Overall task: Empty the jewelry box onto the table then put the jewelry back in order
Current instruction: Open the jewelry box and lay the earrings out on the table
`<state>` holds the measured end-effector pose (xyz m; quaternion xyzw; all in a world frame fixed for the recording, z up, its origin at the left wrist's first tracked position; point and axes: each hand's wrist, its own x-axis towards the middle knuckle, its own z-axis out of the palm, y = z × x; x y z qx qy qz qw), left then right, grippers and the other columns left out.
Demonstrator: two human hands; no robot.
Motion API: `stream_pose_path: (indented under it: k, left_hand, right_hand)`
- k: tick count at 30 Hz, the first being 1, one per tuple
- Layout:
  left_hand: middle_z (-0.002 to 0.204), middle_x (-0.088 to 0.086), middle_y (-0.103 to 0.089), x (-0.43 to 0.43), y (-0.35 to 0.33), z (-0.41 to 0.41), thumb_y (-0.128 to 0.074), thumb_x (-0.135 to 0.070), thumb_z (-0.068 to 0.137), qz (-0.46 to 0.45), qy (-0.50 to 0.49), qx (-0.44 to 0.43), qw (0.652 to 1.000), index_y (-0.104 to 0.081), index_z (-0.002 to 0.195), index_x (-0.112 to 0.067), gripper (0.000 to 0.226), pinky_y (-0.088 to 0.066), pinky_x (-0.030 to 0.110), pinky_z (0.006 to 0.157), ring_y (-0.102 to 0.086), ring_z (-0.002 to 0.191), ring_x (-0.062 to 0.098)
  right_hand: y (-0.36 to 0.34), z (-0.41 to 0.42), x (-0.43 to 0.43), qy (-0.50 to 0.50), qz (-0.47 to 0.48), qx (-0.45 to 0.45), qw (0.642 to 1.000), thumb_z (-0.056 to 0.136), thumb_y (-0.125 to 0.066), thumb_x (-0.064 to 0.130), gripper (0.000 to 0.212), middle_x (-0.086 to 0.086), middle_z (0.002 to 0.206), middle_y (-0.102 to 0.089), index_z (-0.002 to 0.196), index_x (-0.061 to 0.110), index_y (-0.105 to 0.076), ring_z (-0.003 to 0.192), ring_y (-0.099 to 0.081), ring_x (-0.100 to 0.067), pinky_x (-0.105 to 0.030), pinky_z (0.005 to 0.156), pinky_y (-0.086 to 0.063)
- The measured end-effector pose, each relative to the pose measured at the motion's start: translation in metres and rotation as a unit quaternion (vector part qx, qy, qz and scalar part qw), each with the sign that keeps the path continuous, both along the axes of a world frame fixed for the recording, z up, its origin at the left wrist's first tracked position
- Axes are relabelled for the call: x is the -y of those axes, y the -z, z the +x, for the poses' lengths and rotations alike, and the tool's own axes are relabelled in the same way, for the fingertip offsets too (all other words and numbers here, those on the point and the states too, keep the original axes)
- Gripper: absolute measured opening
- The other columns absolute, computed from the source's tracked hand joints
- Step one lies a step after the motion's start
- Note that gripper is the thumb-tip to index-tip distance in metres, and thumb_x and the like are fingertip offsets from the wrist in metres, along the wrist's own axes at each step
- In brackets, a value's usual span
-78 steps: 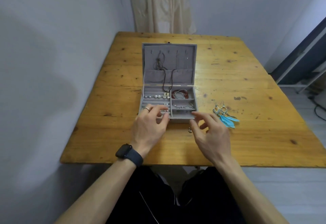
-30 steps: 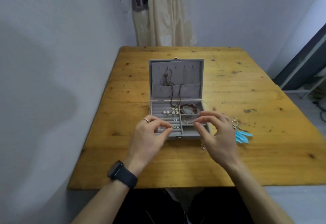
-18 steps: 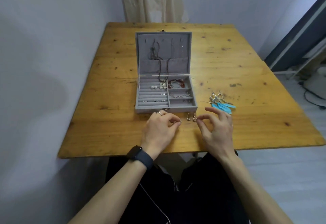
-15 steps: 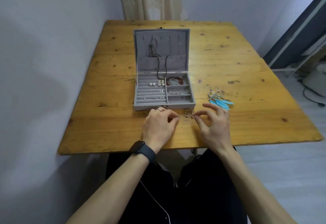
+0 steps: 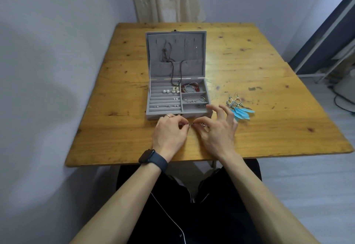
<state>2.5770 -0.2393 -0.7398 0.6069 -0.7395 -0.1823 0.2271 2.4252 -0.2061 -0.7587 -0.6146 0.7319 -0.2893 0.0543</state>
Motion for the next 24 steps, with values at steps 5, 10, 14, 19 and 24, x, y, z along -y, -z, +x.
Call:
stream_pose_path:
  k: [5, 10, 14, 19, 24]
  left_hand:
    - [0.100, -0.007, -0.069, 0.003, -0.001, 0.004, -0.066, -0.037, 0.090, -0.005, -0.006, -0.005, 1.000, -0.076, 0.099, -0.030, 0.015, -0.047, 0.029, 0.082, -0.060, 0.098, 0.015]
    - [0.101, -0.007, -0.070, 0.006, -0.004, 0.006, -0.069, -0.037, 0.089, 0.004, 0.009, -0.010, 1.000, -0.077, 0.100, -0.028, 0.017, -0.048, 0.029, 0.085, -0.063, 0.098, 0.014]
    - [0.101, -0.008, -0.070, 0.005, -0.004, 0.010, -0.070, -0.037, 0.088, 0.007, 0.013, -0.014, 1.000, -0.077, 0.102, -0.029, 0.018, -0.048, 0.027, 0.084, -0.062, 0.096, 0.012]
    - [0.102, -0.008, -0.069, 0.006, -0.002, 0.011, -0.069, -0.038, 0.089, 0.006, 0.016, -0.015, 1.000, -0.076, 0.103, -0.029, 0.019, -0.050, 0.028, 0.084, -0.062, 0.097, 0.011]
    - [0.104, -0.007, -0.069, 0.007, -0.002, 0.009, -0.067, -0.039, 0.091, 0.002, 0.011, -0.006, 1.000, -0.076, 0.104, -0.029, 0.019, -0.047, 0.027, 0.084, -0.062, 0.099, 0.013]
  right_hand:
    - [0.001, 0.002, 0.001, 0.000, 0.001, 0.011, 1.000, 0.086, -0.070, 0.047, 0.008, 0.009, 0.143, -0.050, 0.089, 0.041, -0.076, 0.143, -0.024, -0.025, -0.047, 0.102, -0.026]
    - [0.001, 0.002, 0.001, 0.001, -0.009, 0.022, 1.000, 0.084, -0.074, 0.044, 0.008, 0.010, 0.142, -0.052, 0.090, 0.041, -0.077, 0.141, -0.026, -0.024, -0.049, 0.102, -0.030]
    - [0.001, 0.002, 0.000, 0.001, -0.012, 0.027, 1.000, 0.084, -0.075, 0.043, 0.010, 0.011, 0.141, -0.052, 0.094, 0.041, -0.078, 0.140, -0.026, -0.023, -0.050, 0.101, -0.032]
    - [0.002, 0.003, 0.001, 0.001, -0.004, 0.025, 1.000, 0.085, -0.074, 0.044, 0.010, 0.010, 0.142, -0.052, 0.094, 0.041, -0.078, 0.140, -0.026, -0.023, -0.050, 0.102, -0.030]
    - [0.001, 0.002, 0.001, -0.007, 0.007, 0.025, 1.000, 0.086, -0.072, 0.045, 0.009, 0.012, 0.144, -0.050, 0.094, 0.044, -0.078, 0.141, -0.025, -0.023, -0.050, 0.103, -0.028]
